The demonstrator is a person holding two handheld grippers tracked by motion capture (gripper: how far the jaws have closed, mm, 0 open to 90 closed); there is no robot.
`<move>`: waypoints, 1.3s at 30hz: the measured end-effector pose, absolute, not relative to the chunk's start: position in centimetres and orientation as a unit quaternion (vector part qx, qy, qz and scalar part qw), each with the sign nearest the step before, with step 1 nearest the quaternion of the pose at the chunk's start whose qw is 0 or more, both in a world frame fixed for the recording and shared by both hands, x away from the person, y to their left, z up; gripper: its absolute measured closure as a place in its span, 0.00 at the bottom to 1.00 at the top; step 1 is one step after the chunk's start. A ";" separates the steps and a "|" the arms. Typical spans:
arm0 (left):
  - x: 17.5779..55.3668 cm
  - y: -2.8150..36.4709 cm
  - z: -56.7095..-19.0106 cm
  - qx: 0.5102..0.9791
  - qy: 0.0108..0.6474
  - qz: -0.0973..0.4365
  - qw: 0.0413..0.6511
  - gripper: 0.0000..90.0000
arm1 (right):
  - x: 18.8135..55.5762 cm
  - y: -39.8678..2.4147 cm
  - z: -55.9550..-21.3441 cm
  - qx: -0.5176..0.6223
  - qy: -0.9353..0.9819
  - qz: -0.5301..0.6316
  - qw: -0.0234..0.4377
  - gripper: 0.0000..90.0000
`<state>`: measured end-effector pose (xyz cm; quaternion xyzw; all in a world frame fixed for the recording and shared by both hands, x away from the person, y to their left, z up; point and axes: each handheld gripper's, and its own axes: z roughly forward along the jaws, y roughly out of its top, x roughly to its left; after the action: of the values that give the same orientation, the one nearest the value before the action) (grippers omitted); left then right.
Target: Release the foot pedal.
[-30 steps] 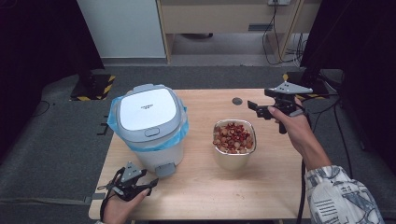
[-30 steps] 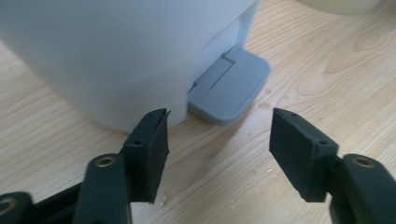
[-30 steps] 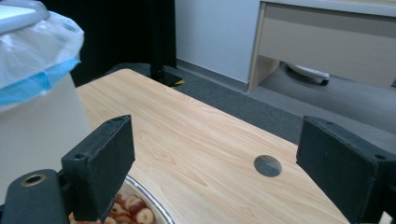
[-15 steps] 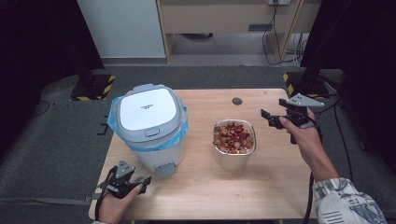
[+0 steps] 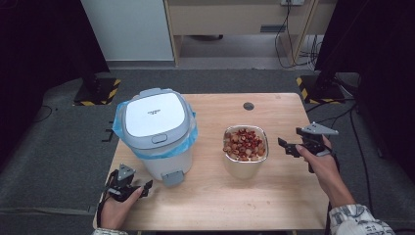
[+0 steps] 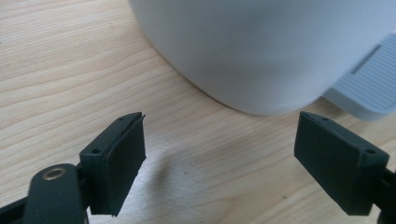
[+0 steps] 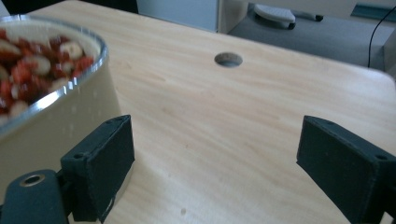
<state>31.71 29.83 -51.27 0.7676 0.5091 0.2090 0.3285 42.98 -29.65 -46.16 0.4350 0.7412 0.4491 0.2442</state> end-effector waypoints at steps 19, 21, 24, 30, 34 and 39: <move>33.5 30.6 -52.7 0.786 0.496 0.211 0.304 0.15 | 43.1 -29.1 -50.8 0.477 0.750 0.406 0.212 0.11; 33.6 30.5 -52.8 0.789 0.493 0.211 0.302 0.15 | 43.3 -29.1 -51.0 0.486 0.746 0.405 0.209 0.11; 33.7 30.4 -52.9 0.791 0.489 0.210 0.300 0.14 | 43.4 -29.2 -51.4 0.492 0.745 0.399 0.210 0.11; 33.8 30.4 -53.1 0.789 0.489 0.204 0.311 0.12 | 43.4 -29.1 -52.2 0.507 0.743 0.386 0.205 0.09; 33.8 30.4 -53.3 0.788 0.490 0.202 0.315 0.10 | 43.4 -28.8 -52.5 0.507 0.748 0.377 0.202 0.08; 33.8 30.4 -53.4 0.786 0.489 0.203 0.319 0.08 | 43.5 -28.3 -53.0 0.506 0.756 0.366 0.198 0.07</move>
<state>33.84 30.45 -53.40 0.7860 0.4889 0.2035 0.3190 43.45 -28.26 -52.97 0.5058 0.7558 0.3660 0.1975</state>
